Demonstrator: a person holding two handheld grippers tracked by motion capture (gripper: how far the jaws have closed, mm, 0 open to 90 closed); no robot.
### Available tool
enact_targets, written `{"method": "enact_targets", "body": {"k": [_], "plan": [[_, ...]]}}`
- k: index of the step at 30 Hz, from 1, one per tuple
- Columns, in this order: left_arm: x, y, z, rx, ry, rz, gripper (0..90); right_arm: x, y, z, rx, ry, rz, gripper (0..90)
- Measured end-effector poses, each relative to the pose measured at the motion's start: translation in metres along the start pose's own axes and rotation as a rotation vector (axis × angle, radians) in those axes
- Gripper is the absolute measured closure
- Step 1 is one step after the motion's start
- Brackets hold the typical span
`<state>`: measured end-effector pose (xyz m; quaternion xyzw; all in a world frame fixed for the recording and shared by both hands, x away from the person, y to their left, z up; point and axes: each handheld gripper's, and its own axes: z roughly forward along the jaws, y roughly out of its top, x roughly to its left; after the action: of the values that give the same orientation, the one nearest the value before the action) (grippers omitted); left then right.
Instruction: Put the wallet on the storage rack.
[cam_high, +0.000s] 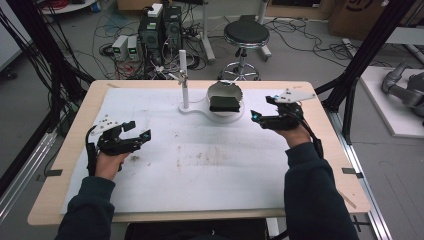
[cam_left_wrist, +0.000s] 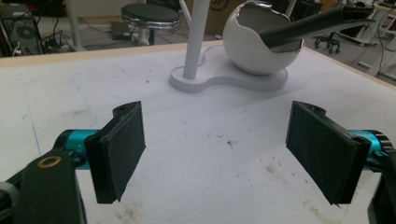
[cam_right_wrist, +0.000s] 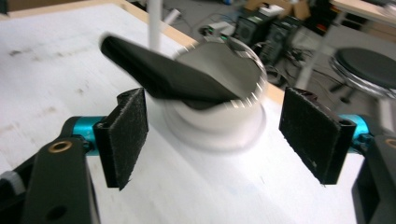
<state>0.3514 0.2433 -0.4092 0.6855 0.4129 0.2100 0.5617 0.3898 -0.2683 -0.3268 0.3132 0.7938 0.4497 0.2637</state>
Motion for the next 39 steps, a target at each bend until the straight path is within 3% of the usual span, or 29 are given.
{"method": "enact_targets", "body": {"k": [6, 10, 16, 20, 27, 39], "plan": [[0.000, 0.004, 0.003, -0.003, -0.011, -0.008, 19.5, -0.004, -0.036, -0.028, 0.060, -0.066, 0.031, 21.7], [-0.002, 0.007, 0.004, -0.030, -0.019, 0.008, 20.5, -0.004, -0.056, -0.040, 0.039, -0.072, 0.077, 21.5], [-0.004, 0.007, 0.004, -0.024, -0.024, 0.022, 20.6, -0.004, -0.079, -0.047, 0.013, -0.094, 0.131, 21.3], [-0.005, 0.007, 0.003, -0.019, -0.027, 0.026, 20.6, -0.002, -0.081, -0.044, 0.040, -0.099, 0.117, 21.3], [-0.008, 0.003, 0.001, -0.021, -0.034, 0.021, 21.2, 0.001, -0.079, -0.042, 0.034, -0.118, 0.099, 21.3], [-0.009, -0.001, -0.001, -0.013, -0.031, 0.021, 21.2, 0.004, -0.076, -0.032, 0.042, -0.109, 0.080, 21.3]]}}
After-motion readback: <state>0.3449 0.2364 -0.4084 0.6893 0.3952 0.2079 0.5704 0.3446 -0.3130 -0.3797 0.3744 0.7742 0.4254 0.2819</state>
